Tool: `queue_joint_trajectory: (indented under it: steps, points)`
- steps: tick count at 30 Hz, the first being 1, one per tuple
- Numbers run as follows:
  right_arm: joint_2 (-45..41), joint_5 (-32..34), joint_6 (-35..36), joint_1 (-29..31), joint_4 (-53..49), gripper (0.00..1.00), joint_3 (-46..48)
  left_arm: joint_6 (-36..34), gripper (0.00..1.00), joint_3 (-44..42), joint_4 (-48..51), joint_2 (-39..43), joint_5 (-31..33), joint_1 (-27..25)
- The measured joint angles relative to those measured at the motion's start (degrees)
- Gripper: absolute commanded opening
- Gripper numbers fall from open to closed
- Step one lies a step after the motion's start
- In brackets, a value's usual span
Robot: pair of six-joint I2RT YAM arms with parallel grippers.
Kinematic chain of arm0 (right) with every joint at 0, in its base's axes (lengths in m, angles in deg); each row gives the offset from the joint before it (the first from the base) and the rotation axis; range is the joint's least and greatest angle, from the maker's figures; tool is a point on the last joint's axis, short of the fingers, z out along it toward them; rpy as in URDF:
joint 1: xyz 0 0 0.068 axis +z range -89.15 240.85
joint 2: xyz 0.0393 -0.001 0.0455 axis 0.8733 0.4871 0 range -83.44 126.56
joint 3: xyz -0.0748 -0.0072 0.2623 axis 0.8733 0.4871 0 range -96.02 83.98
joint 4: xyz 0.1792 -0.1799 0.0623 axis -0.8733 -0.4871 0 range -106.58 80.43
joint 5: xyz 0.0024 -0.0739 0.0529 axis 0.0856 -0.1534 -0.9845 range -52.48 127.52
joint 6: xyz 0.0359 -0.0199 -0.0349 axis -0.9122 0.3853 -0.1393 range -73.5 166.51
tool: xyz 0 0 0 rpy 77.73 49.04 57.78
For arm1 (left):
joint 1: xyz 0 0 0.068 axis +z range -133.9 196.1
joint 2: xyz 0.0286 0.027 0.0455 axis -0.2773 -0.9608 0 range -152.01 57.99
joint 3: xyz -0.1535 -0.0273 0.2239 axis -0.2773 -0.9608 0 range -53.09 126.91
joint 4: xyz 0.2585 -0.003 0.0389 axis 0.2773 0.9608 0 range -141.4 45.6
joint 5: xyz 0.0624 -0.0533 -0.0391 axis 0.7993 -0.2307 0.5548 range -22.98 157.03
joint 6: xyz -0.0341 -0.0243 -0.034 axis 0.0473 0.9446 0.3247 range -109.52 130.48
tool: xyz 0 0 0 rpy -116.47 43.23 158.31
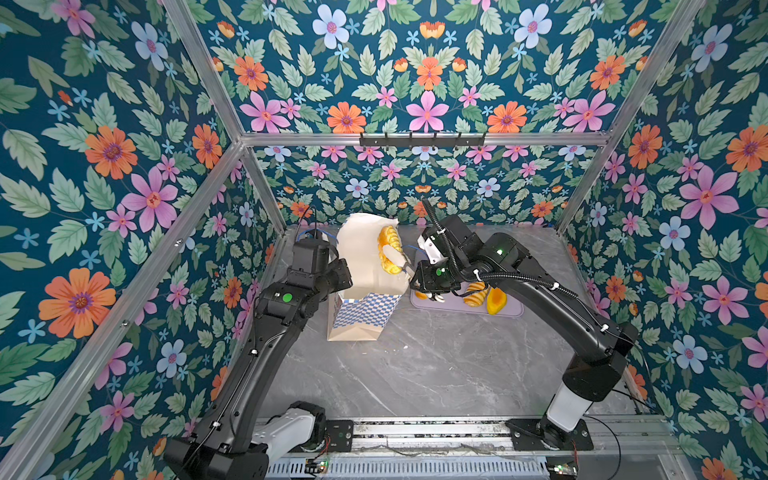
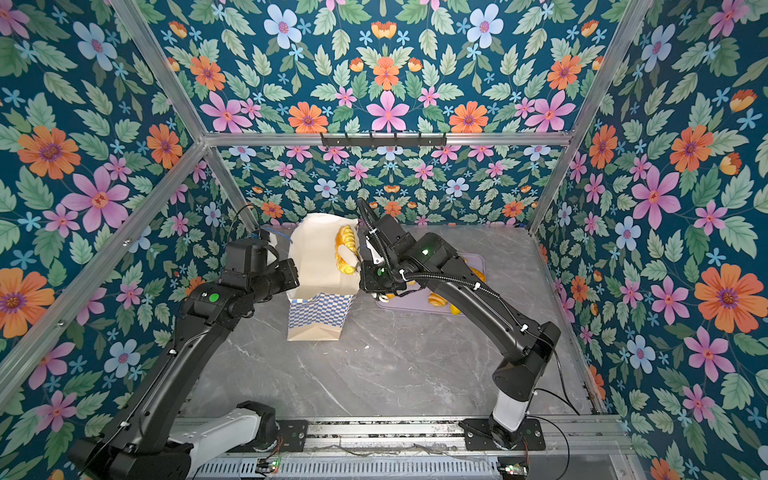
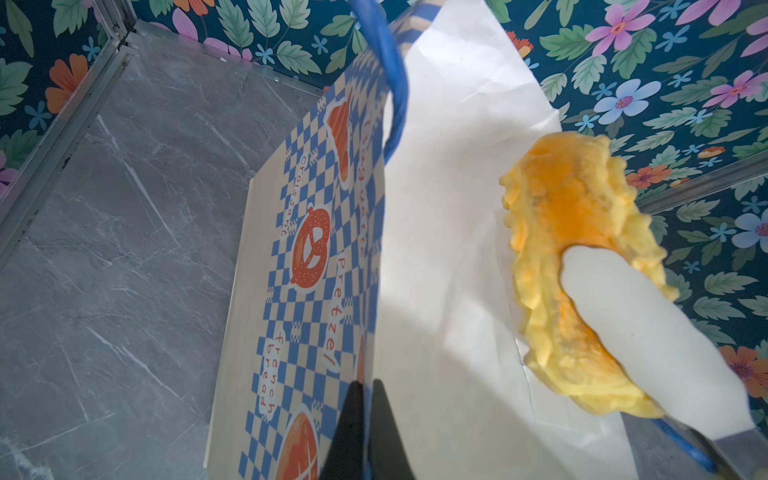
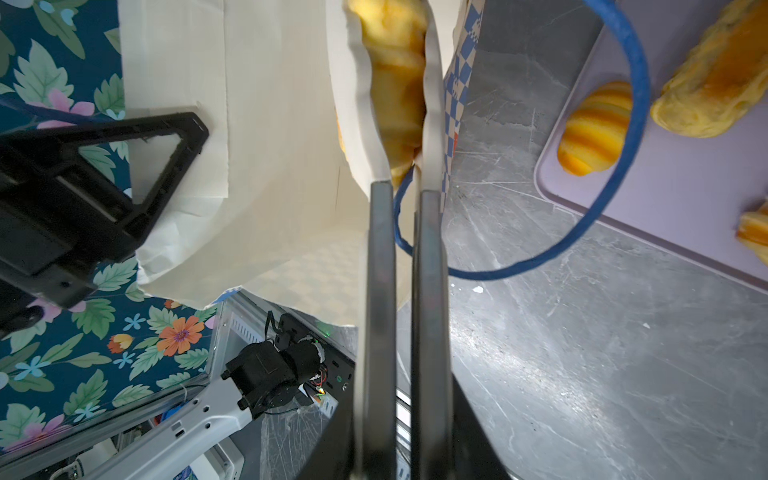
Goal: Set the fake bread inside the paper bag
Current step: 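Lower the spiral bread into the bag and release it from the tongs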
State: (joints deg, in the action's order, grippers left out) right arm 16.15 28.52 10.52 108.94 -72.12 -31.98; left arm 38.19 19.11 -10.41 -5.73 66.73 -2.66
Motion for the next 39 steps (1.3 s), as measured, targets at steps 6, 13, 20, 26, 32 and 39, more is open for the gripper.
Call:
queue_joint_trajectory:
  steps: [6, 13, 20, 26, 32, 39]
  points:
    - [0.0, 0.2, 0.2, 0.0, -0.2, 0.37, 0.1, 0.0, 0.04, 0.0, 0.0, -0.5, 0.1, 0.0]
    - [0.0, 0.2, 0.4, 0.0, -0.1, 0.41, 0.2, 0.0, 0.04, 0.0, 0.0, -1.0, 0.1, 0.0]
    - [0.0, 0.2, 0.6, 0.0, 0.0, 0.41, 0.2, 0.0, 0.04, 0.0, 0.0, -1.0, -0.3, 0.0]
    - [-0.3, 0.2, 0.7, 0.0, 0.2, 0.41, 0.2, 0.0, 0.04, 0.0, 0.0, -1.3, -0.2, 0.0]
    - [-1.6, 0.1, 0.6, 0.0, 0.8, 0.40, -0.2, 0.0, 0.04, -0.2, 0.0, -1.6, -0.2, 0.0]
    - [-4.5, -1.6, 0.6, 0.0, 3.1, 0.40, -0.2, 0.0, 0.03, -0.3, 0.0, -2.2, -0.1, 0.0]
